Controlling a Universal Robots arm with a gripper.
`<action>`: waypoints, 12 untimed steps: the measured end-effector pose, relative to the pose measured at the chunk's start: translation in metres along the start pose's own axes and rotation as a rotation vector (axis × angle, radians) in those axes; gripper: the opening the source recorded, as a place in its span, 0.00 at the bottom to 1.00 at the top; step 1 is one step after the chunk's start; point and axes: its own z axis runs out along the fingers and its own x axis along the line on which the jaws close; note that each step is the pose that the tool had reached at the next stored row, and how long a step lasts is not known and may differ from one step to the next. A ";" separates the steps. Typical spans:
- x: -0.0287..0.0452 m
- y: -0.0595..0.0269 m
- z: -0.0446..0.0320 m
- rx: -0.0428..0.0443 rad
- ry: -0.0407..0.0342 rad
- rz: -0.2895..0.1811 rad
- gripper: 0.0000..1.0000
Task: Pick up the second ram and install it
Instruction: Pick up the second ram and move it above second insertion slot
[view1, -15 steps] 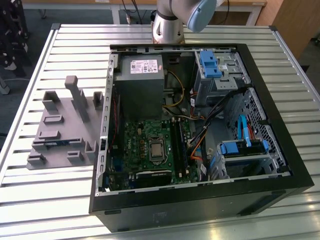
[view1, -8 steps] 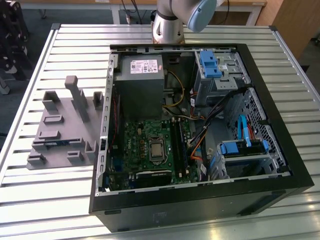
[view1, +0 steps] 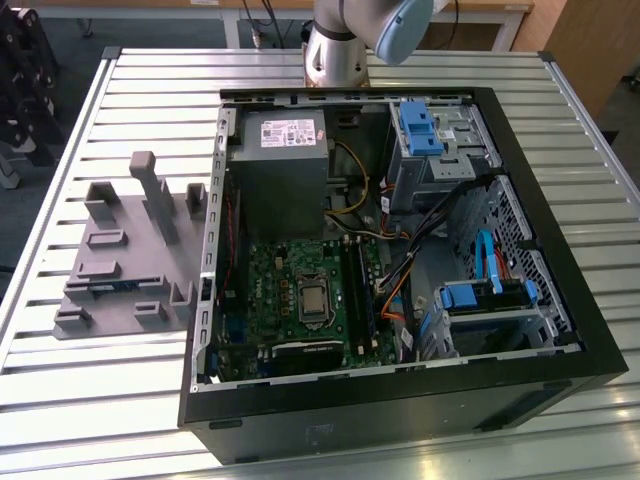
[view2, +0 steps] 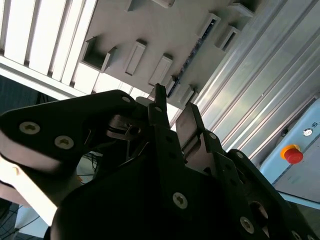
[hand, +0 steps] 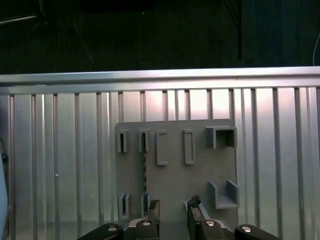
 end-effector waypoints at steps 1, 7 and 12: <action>0.0001 0.0000 0.0003 -0.0001 0.0001 -0.001 0.36; 0.0007 -0.0001 0.0022 -0.0001 0.0001 -0.003 0.36; 0.0011 -0.0001 0.0042 0.0001 -0.0001 -0.007 0.36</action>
